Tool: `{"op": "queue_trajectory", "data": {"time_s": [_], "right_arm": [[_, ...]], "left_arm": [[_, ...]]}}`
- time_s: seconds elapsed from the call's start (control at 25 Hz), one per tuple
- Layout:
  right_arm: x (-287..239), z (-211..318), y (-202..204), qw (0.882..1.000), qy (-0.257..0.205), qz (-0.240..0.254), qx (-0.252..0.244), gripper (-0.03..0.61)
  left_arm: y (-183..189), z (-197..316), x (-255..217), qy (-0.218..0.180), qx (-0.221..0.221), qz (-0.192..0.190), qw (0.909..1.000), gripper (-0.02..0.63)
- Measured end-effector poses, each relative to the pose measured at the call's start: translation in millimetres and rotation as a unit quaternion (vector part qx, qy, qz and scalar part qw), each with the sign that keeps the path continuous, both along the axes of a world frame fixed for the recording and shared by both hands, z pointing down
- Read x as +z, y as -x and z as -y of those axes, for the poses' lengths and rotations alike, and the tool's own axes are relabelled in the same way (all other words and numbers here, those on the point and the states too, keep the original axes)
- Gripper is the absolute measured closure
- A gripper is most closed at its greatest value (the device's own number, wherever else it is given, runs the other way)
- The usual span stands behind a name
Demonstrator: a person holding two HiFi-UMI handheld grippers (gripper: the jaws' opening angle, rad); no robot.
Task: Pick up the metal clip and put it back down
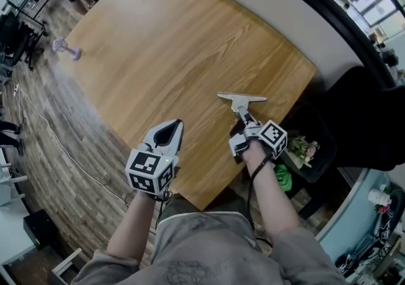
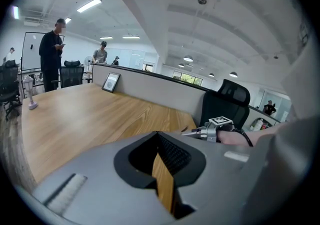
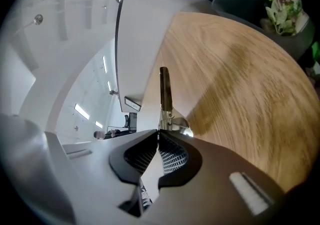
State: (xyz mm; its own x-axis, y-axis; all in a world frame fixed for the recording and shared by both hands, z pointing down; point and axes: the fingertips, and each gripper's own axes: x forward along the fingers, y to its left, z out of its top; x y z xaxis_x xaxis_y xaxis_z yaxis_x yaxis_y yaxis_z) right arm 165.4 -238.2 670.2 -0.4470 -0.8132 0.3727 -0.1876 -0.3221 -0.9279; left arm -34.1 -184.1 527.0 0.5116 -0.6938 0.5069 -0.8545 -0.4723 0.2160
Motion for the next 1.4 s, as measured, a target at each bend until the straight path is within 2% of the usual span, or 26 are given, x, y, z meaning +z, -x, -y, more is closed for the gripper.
{"op": "queue_trajectory", "data": {"time_s": [0.16, 0.6, 0.84, 1.2, 1.4], "right_arm": [[-21, -9, 10, 1.000, 0.000, 0.003, -0.008, 0.560], [-130, -42, 27, 0.998, -0.063, 0.002, -0.023, 0.560], [-180, -68, 40, 0.995, -0.090, 0.033, -0.024, 0.560], [-224, -114, 62, 0.991, -0.108, 0.044, -0.067, 0.560], [-236, -143, 74, 0.989, -0.097, 0.053, -0.095, 0.559]], "left_arm": [[11, -5, -13, -0.011, -0.001, -0.003, 0.9999, 0.614], [47, -24, -85, -0.061, -0.011, -0.005, 0.9981, 0.612], [63, -39, -128, -0.095, -0.019, -0.006, 0.9953, 0.613], [77, -78, -166, -0.118, -0.042, -0.018, 0.9920, 0.613], [69, -111, -184, -0.148, -0.011, 0.043, 0.9881, 0.612]]}}
